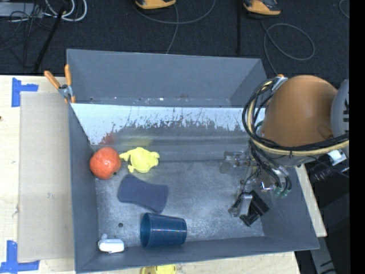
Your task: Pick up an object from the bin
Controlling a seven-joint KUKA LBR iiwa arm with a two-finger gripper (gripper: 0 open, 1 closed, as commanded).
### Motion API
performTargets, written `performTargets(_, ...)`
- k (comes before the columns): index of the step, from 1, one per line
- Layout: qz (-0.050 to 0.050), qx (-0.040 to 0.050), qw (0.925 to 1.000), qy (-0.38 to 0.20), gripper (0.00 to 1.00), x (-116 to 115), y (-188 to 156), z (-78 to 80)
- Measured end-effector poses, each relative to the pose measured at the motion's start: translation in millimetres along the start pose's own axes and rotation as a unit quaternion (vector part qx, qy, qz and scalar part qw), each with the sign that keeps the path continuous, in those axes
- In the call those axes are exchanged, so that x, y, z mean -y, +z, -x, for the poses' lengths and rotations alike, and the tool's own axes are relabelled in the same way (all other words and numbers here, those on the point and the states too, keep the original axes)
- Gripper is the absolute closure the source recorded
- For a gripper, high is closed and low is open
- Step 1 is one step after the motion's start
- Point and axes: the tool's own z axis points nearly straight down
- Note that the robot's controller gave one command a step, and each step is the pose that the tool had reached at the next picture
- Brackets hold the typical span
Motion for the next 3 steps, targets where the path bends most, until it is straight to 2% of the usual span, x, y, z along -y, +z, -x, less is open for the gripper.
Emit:
performTargets(1,0.000,0.0042,1.0000,0.000,0.00,0.0,-4.2,1.4)
performTargets(2,0.000,0.0080,0.9999,-0.011,0.00,-17.4,43.6,6.9)
performTargets(3,0.000,0.0028,0.9997,-0.023,0.00,-64.4,68.7,30.7)
